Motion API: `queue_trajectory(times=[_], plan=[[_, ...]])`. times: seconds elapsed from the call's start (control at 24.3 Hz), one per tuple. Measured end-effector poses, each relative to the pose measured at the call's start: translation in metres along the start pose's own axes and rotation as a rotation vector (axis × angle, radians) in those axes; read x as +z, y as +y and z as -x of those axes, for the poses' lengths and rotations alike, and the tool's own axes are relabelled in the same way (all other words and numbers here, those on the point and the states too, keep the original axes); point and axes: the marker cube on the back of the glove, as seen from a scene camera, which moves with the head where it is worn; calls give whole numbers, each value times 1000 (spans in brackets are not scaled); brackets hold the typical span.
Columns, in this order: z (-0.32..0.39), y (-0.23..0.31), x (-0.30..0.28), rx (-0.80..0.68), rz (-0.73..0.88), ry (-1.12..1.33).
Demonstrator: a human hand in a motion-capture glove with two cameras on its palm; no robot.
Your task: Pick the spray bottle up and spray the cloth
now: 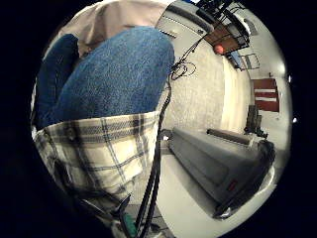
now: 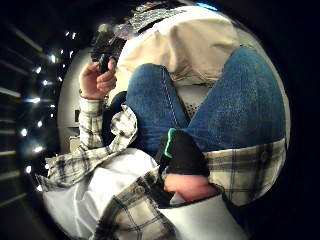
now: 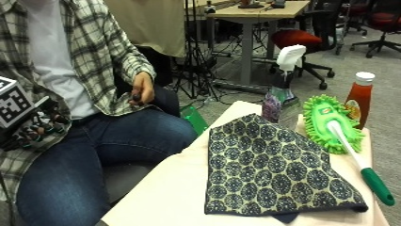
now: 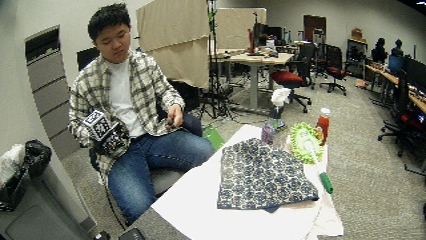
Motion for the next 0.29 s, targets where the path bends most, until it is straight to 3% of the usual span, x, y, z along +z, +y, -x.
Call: queue_trajectory(times=[0.29], plan=[[-11, -4, 2, 37, -13, -49]])
